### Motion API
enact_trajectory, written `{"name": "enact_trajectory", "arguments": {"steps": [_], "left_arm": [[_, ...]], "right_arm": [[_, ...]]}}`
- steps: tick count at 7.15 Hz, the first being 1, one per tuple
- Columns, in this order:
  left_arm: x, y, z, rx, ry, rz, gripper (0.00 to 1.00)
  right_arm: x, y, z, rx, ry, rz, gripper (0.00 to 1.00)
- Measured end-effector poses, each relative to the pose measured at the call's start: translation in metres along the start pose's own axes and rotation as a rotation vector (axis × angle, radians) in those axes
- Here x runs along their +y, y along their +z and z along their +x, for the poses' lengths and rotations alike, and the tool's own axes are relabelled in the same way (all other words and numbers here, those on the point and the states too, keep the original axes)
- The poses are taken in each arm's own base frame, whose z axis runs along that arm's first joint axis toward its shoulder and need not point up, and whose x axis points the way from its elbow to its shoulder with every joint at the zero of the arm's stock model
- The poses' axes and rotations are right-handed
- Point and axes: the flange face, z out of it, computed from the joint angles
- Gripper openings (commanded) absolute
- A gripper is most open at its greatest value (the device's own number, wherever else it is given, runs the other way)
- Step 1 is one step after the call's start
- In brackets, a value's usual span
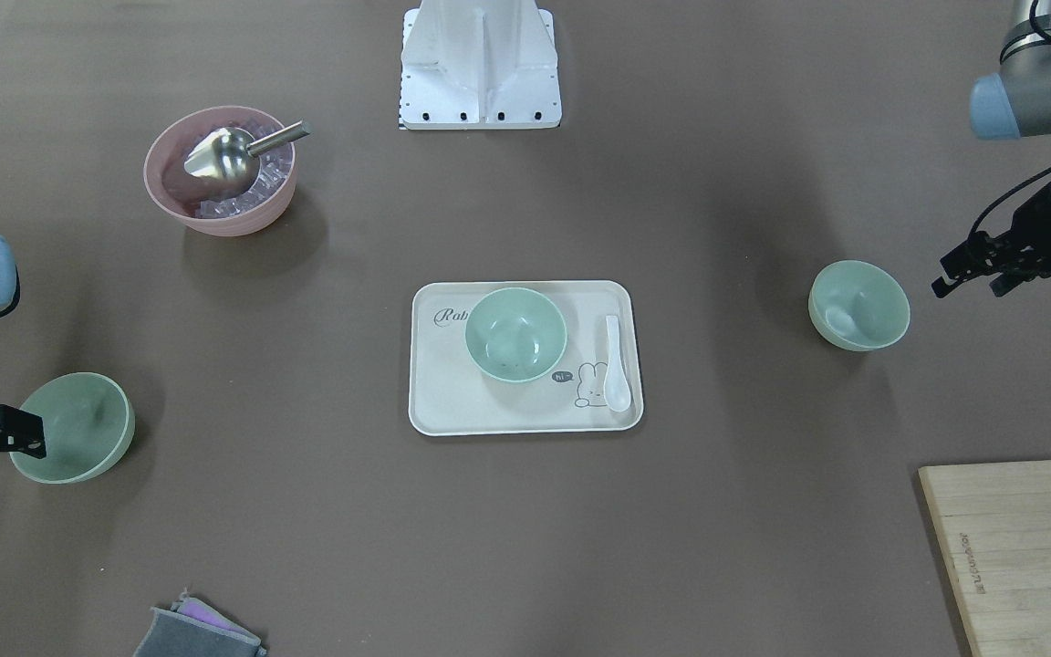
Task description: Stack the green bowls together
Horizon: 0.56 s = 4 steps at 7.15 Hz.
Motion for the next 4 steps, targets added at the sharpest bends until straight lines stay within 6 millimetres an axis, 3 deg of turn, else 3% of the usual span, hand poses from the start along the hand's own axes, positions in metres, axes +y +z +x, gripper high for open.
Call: {"name": "enact_trajectory", "arguments": {"steps": [3, 4], "left_arm": [[0.000, 0.000, 0.004, 0.003, -0.011, 0.001, 0.98], [0.000, 0.000, 0.005, 0.004, -0.012, 0.002, 0.98]], "right_arm": [[0.013, 0.016, 0.003, -0.004, 0.009, -0.030, 0.64], [0.015, 0.019, 0.001, -0.008, 0.008, -0.036, 0.38]]}}
